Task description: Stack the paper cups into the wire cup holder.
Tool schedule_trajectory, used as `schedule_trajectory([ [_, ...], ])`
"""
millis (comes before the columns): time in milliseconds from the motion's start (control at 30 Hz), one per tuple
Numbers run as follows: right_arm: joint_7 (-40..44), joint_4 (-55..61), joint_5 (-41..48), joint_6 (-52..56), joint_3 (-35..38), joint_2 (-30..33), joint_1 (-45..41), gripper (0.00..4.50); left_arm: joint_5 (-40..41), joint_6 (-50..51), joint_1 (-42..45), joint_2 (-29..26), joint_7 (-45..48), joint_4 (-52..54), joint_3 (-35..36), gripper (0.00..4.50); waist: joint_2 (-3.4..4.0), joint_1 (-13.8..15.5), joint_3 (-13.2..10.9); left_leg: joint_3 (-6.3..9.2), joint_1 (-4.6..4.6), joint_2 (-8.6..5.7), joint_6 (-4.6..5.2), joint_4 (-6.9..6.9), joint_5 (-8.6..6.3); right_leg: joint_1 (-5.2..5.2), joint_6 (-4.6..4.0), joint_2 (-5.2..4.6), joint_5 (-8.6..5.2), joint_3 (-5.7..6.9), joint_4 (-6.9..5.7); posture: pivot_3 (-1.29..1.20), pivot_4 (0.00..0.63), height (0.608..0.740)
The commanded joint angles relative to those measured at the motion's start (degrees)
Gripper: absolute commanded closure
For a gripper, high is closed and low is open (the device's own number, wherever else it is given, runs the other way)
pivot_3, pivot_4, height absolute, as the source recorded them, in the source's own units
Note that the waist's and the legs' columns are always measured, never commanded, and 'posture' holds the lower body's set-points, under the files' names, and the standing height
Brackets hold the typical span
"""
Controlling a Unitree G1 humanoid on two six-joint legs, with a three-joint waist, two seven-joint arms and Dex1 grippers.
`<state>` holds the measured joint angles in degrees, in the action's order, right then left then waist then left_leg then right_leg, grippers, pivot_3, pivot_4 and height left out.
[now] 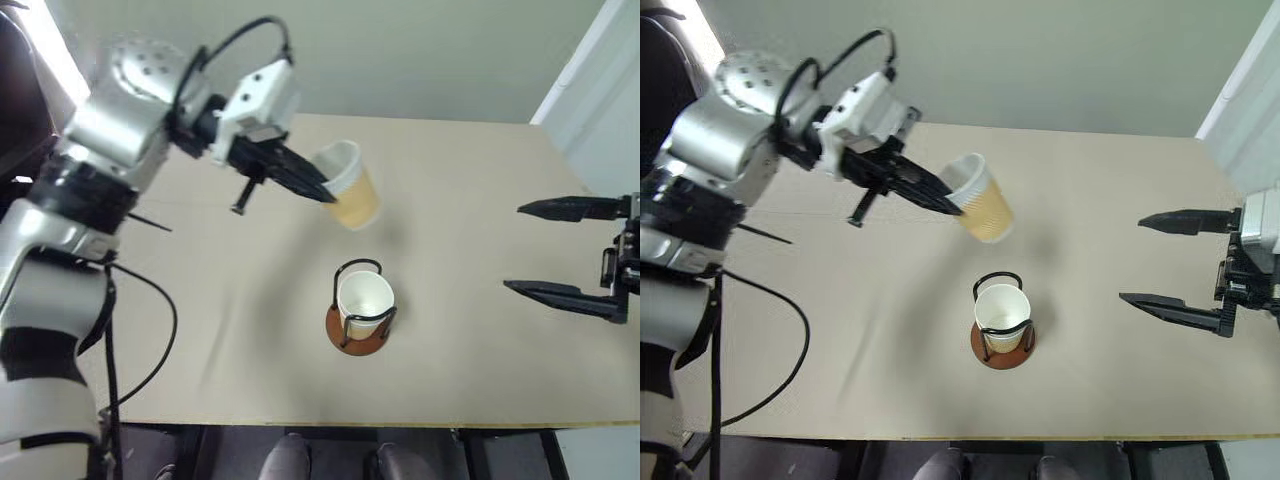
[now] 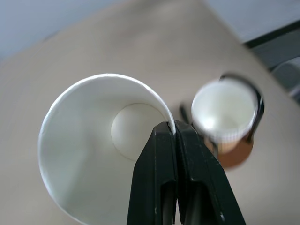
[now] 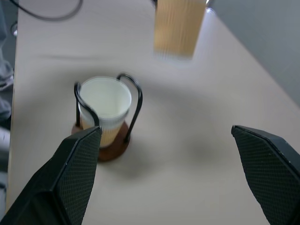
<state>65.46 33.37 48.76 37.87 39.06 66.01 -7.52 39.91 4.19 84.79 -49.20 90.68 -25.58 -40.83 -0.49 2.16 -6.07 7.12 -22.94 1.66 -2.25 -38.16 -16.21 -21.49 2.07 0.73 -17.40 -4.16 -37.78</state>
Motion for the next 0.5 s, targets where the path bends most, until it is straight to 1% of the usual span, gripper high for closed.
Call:
schedule_trajectory([
  [33,-1.41,2.43,1.15,2.33,5.48,-0.17,2.01,0.00,5.04,-3.81,4.40,1.42,1.82,-0.02,-4.73,4.46,0.00,-0.04,0.00,-0.06,-0.01,-0.01,0.01,0.01,0.00,0.00,0.03,0.01,0.01,-0.05,-0.02,0.00,0.150,0.740],
  [200,-2.63,5.89,3.06,5.25,10.32,-0.63,4.89,0.00,9.75,-8.03,7.35,1.96,1.82,3.88,-14.75,4.46,0.01,-0.06,-0.01,-0.32,0.00,-0.03,0.14,0.01,-0.08,-0.02,0.23,0.00,-0.03,-0.41,-0.01,0.00,0.150,0.740],
  [267,-2.18,7.57,3.79,6.44,12.47,-0.90,6.67,0.00,11.32,-9.34,8.18,1.60,1.82,4.36,-17.16,4.46,0.01,-0.04,-0.01,-0.39,0.01,-0.06,0.18,0.01,-0.11,-0.02,0.31,-0.01,-0.07,-0.50,-0.01,0.00,0.150,0.740],
  [300,-2.51,7.94,5.03,6.82,13.16,-1.11,6.73,0.00,11.98,-9.91,8.54,1.39,1.82,4.24,-18.03,4.46,0.00,-0.05,-0.02,-0.42,0.00,-0.05,0.19,0.00,-0.12,-0.03,0.32,-0.01,-0.08,-0.52,-0.01,0.00,0.150,0.740],
  [433,-9.09,7.82,16.07,9.13,17.04,-0.90,2.60,0.00,13.88,-12.43,9.76,2.00,1.82,3.84,-21.09,4.46,0.03,-0.02,-0.03,-0.47,0.01,-0.07,0.20,0.01,-0.12,-0.06,0.36,-0.01,-0.11,-0.58,0.01,0.00,0.150,0.740],
  [500,-10.54,8.31,17.97,10.17,17.91,-0.37,2.61,0.00,14.42,-13.32,10.14,2.12,1.82,4.11,-22.38,4.46,0.02,0.04,-0.03,-0.44,0.02,-0.06,0.21,0.01,-0.13,-0.05,0.38,-0.01,-0.11,-0.59,0.15,0.00,0.150,0.740],
])
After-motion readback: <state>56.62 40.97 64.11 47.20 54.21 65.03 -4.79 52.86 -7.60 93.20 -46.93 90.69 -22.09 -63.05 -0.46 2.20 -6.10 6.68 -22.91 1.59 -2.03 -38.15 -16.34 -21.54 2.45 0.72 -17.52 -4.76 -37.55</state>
